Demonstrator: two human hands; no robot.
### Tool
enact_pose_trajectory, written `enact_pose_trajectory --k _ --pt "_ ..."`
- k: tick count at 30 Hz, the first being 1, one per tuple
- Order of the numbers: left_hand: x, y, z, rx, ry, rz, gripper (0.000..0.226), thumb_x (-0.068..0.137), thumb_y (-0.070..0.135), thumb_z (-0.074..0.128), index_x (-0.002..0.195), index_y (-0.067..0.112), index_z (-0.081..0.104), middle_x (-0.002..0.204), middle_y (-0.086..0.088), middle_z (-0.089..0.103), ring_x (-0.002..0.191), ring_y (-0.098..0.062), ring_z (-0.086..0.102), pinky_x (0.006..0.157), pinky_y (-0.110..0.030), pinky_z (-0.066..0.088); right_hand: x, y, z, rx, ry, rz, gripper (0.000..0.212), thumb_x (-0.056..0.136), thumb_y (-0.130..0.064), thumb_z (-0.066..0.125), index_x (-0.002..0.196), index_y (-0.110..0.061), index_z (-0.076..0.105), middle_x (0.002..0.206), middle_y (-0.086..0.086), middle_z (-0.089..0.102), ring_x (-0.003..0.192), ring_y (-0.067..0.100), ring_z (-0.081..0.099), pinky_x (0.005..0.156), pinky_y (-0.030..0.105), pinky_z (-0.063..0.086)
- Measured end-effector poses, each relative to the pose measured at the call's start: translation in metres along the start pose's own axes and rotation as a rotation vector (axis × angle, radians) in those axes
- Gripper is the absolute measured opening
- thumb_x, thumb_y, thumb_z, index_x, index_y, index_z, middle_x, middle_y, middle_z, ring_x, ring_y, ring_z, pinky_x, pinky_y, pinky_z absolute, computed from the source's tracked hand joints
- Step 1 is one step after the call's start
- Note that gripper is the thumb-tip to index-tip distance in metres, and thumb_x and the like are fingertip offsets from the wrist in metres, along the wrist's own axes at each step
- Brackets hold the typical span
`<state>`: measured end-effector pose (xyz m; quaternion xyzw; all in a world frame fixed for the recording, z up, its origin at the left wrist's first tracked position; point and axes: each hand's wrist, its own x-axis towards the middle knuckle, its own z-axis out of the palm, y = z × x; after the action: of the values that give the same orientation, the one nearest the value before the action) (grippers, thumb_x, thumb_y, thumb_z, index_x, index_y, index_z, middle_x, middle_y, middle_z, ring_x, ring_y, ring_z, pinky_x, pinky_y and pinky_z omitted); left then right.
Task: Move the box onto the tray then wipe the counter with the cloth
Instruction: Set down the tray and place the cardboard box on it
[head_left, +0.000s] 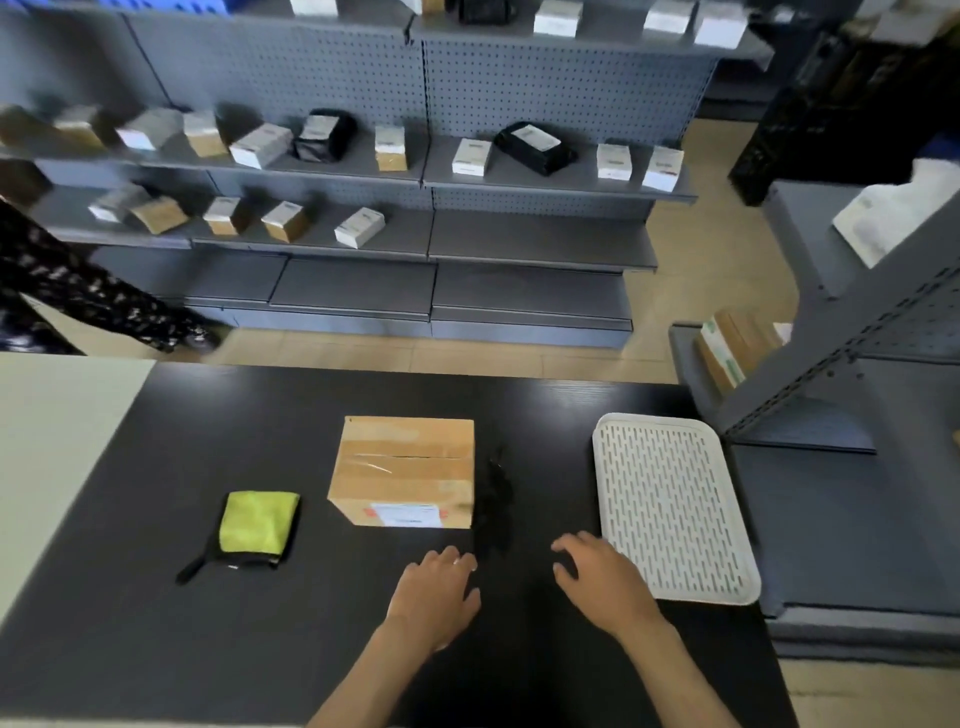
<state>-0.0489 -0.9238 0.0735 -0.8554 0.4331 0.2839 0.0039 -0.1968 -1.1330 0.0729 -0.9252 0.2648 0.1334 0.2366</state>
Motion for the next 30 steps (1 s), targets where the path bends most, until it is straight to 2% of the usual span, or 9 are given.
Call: enact_pose_trajectory --k 10,15,20,24,26,28,30 --pt "-0.055 -0.072 0.016 -0.087 0.105 -0.06 0.042 0.1 0.045 0.043 0.137 0.026 0.048 0.132 0.002 0.056 0.117 -0.02 0.058 0.093 -0.038 0.051 -0.021 -0.085 0.032 -0.045 -0.043 -0.015 0.034 0.103 -0.039 0.052 0.136 -0.032 0.057 0.13 -0.01 0.061 0.119 0.014 0.058 0.097 0.035 0.051" --pt "-0.066 -0.09 0.007 -0.115 0.177 -0.13 0.041 0.1 0.046 0.042 0.137 0.029 0.048 0.133 0.005 0.054 0.118 -0.019 0.056 0.092 -0.037 0.05 -0.012 -0.101 0.028 0.037 -0.01 -0.017 0.036 0.103 -0.039 0.054 0.139 -0.036 0.055 0.132 -0.014 0.061 0.12 0.007 0.059 0.097 0.027 0.05" --pt "-0.059 -0.113 -0.027 -0.187 0.354 -0.209 0.04 0.098 0.045 0.049 0.133 0.026 0.055 0.129 0.007 0.057 0.116 -0.019 0.056 0.088 -0.037 0.052 0.015 -0.116 0.009 0.192 0.091 0.012 0.036 0.103 -0.036 0.055 0.139 -0.038 0.054 0.131 -0.015 0.059 0.117 0.006 0.061 0.089 0.023 0.049" --pt "-0.04 -0.13 -0.052 -0.327 0.553 -0.226 0.033 0.092 0.035 0.062 0.122 0.02 0.062 0.121 0.001 0.058 0.108 -0.026 0.056 0.083 -0.041 0.053 0.045 -0.13 -0.002 0.346 0.101 0.026 0.036 0.103 -0.031 0.058 0.138 -0.037 0.053 0.138 -0.013 0.052 0.123 0.012 0.061 0.092 0.026 0.051" --pt "-0.028 -0.138 -0.057 -0.365 0.579 -0.244 0.037 0.089 0.031 0.067 0.124 0.018 0.063 0.128 -0.002 0.055 0.111 -0.03 0.054 0.089 -0.044 0.052 0.058 -0.137 -0.004 0.415 0.075 0.043 0.043 0.102 -0.028 0.059 0.143 -0.033 0.051 0.147 -0.01 0.046 0.131 0.015 0.056 0.104 0.032 0.051" --pt "-0.015 -0.144 -0.059 -0.405 0.51 -0.284 0.044 0.09 0.033 0.067 0.131 0.022 0.059 0.141 -0.006 0.048 0.12 -0.033 0.05 0.1 -0.045 0.048 0.069 -0.144 -0.002 0.499 0.052 0.061 0.049 0.101 -0.024 0.059 0.148 -0.03 0.049 0.153 -0.007 0.042 0.137 0.013 0.049 0.113 0.033 0.044" --pt "-0.003 -0.149 -0.058 -0.496 0.434 -0.296 0.047 0.09 0.034 0.065 0.135 0.025 0.055 0.147 -0.006 0.043 0.125 -0.033 0.047 0.104 -0.045 0.044 0.076 -0.151 0.001 0.57 0.033 0.086 0.052 0.1 -0.023 0.059 0.15 -0.029 0.047 0.156 -0.005 0.039 0.136 0.009 0.046 0.113 0.03 0.041"
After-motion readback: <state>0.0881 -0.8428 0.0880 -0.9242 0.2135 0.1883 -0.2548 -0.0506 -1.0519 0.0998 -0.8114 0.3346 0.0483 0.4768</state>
